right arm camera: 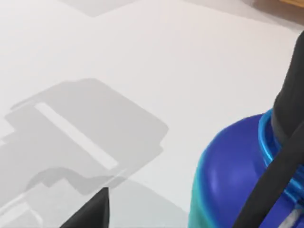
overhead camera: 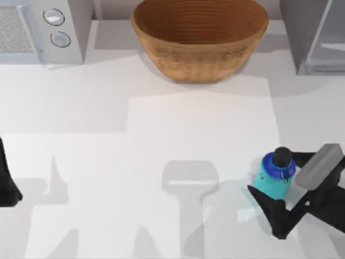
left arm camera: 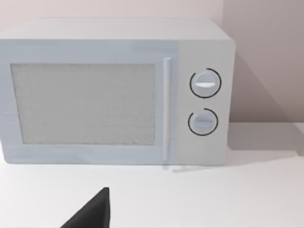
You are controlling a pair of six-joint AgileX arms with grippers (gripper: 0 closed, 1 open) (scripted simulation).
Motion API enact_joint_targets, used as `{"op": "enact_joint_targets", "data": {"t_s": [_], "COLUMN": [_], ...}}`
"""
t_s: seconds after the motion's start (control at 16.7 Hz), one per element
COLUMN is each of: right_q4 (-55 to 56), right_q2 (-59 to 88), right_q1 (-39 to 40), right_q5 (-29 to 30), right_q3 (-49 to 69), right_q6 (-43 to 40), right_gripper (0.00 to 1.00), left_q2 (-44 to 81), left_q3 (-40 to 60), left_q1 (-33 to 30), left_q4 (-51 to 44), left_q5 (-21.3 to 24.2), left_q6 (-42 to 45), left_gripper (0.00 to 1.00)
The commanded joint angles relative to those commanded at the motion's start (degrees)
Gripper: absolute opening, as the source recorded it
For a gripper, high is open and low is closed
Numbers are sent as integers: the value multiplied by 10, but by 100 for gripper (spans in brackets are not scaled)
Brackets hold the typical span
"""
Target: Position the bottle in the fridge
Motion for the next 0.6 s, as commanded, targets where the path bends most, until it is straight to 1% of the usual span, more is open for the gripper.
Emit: {"op": "enact_joint_targets", "data": {"t_s": [0.24,0.6], "right_q4": [1,1], "right_q2": [3,3], "right_q1": [2,2], "right_q5": [2,2], "right_q3": [2,2], "right_q6": [1,1], "right_gripper": [100,55], "left_q2": [0,0], "left_q3": [0,0], "left_q1": [0,0], "left_q4": [0,0], "left_q5": [0,0], "left_q6": [0,0], "left_gripper": [100,100]}}
